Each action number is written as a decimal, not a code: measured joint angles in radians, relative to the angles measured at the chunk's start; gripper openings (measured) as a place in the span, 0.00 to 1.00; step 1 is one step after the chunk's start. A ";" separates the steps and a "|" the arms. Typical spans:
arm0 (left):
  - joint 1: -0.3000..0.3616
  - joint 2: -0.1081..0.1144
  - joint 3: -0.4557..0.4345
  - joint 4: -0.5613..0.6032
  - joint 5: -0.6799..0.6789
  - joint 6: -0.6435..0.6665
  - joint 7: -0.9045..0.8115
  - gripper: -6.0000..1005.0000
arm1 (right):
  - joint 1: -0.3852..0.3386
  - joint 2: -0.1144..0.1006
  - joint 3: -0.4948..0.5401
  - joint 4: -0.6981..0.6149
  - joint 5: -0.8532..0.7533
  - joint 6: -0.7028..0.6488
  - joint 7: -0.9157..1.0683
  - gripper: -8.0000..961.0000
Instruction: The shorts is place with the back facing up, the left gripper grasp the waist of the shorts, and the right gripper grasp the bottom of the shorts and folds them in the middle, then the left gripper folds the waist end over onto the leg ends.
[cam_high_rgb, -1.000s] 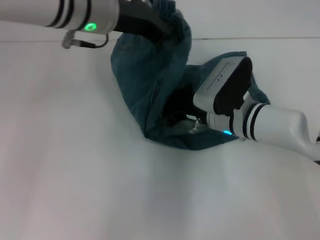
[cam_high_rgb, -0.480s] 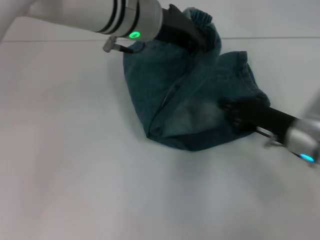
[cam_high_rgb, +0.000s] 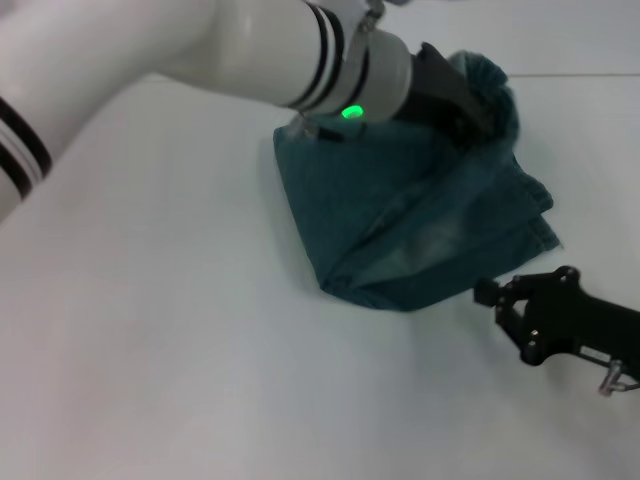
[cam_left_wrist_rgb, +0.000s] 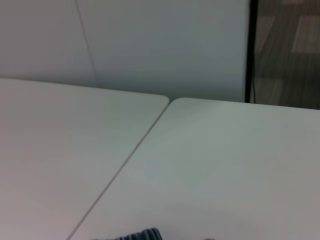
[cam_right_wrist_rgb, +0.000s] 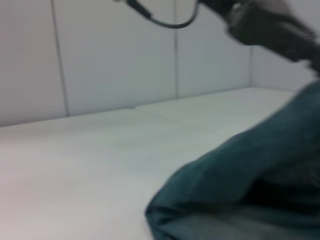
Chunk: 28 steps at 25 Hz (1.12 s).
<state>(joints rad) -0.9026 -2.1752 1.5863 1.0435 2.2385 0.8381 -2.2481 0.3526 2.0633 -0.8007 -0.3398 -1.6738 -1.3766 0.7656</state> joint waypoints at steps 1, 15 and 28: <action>0.009 0.000 0.029 0.001 -0.016 -0.030 0.000 0.03 | 0.007 0.005 0.000 0.000 -0.013 0.001 0.003 0.01; 0.296 0.001 0.010 0.181 -0.218 -0.048 0.248 0.50 | 0.079 0.016 0.000 -0.016 -0.092 -0.016 0.098 0.01; 0.561 0.017 -0.611 -0.267 -0.583 0.588 0.965 0.84 | 0.057 0.030 -0.021 -0.016 -0.090 -0.102 0.061 0.04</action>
<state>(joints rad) -0.3414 -2.1579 0.9752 0.7766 1.6558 1.4264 -1.2835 0.4099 2.0935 -0.8219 -0.3557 -1.7639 -1.4789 0.8267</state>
